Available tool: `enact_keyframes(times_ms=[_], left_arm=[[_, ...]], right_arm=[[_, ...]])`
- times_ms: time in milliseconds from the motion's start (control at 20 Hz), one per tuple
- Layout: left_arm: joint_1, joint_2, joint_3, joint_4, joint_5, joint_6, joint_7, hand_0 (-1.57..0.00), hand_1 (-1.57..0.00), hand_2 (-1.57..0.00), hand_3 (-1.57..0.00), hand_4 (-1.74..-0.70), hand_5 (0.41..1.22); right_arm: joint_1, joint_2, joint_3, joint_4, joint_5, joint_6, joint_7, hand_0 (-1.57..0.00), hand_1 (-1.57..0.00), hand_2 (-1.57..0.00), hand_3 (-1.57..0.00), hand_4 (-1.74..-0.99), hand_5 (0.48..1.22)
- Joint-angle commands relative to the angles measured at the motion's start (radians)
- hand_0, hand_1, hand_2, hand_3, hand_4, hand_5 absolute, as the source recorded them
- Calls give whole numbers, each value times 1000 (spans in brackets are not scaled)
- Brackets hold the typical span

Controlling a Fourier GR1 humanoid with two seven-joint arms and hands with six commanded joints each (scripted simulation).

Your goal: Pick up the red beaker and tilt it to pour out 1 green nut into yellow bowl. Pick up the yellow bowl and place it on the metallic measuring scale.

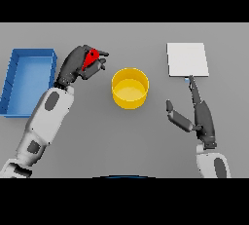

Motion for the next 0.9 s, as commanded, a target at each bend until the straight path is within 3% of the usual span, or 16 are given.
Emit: enact_keyframes(times_ms=[0,250,400,550,650,700,850], left_arm=[[-15,14,-15,0,-17,-4,25,-1566,-1566,-1566,-1564,-1734,1114],[-103,83,-191,33,-219,-11,120,-1569,-1569,-1569,-1569,-1739,1132],[-158,113,-297,59,-323,-46,141,-1570,-1570,-1570,-1570,-1740,1161],[-223,130,-367,97,-397,-68,140,-1571,-1571,-1571,-1570,-1740,1190],[-252,153,-412,101,-432,-109,118,-1571,-1571,-1571,-1571,-1649,1201],[-273,152,-437,101,-451,-129,123,-1571,-1571,-1571,-1571,-1666,1205],[-336,163,-520,125,-501,-214,99,-1571,-1571,-1571,-1327,-1695,1213]], right_arm=[[4,7,6,-1,3,-3,-6,1,1,1,1,-1254,680],[9,18,10,-8,-4,0,-1,1,1,1,1,-1255,689],[2,8,-1,2,-13,6,-2,1,1,1,1,-1267,698],[8,13,8,-18,-8,6,-7,1,1,1,1,-1274,704],[4,17,7,-17,-8,2,-1,1,1,1,1,-1284,705],[18,15,4,-15,-20,9,-15,1,1,1,1,-1283,702],[7,35,-3,-1,-35,0,-13,1,1,1,1,-1288,685]])
